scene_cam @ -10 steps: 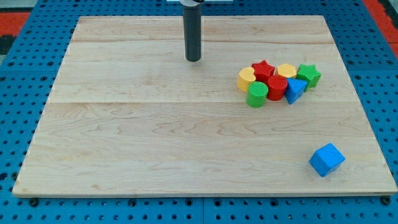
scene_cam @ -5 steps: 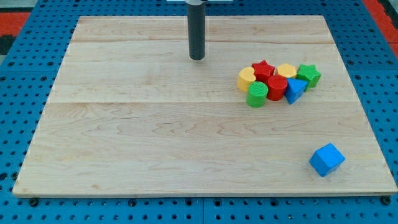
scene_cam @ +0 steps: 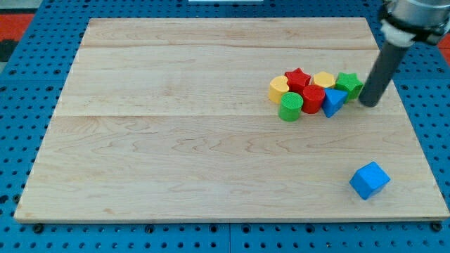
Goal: Move the triangle to the left center
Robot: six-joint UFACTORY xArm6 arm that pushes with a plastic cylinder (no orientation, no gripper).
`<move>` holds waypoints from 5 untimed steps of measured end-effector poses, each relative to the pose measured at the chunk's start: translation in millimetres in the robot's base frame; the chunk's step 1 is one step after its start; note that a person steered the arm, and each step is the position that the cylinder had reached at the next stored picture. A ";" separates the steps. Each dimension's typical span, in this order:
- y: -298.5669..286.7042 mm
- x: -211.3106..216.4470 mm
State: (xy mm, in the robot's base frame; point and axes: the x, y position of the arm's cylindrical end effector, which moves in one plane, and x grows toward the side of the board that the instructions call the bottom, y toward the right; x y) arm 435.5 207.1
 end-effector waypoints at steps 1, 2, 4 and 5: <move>-45.1 11.8; -27.2 1.8; -58.2 -3.3; -102.8 7.6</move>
State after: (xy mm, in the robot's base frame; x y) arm 443.1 104.3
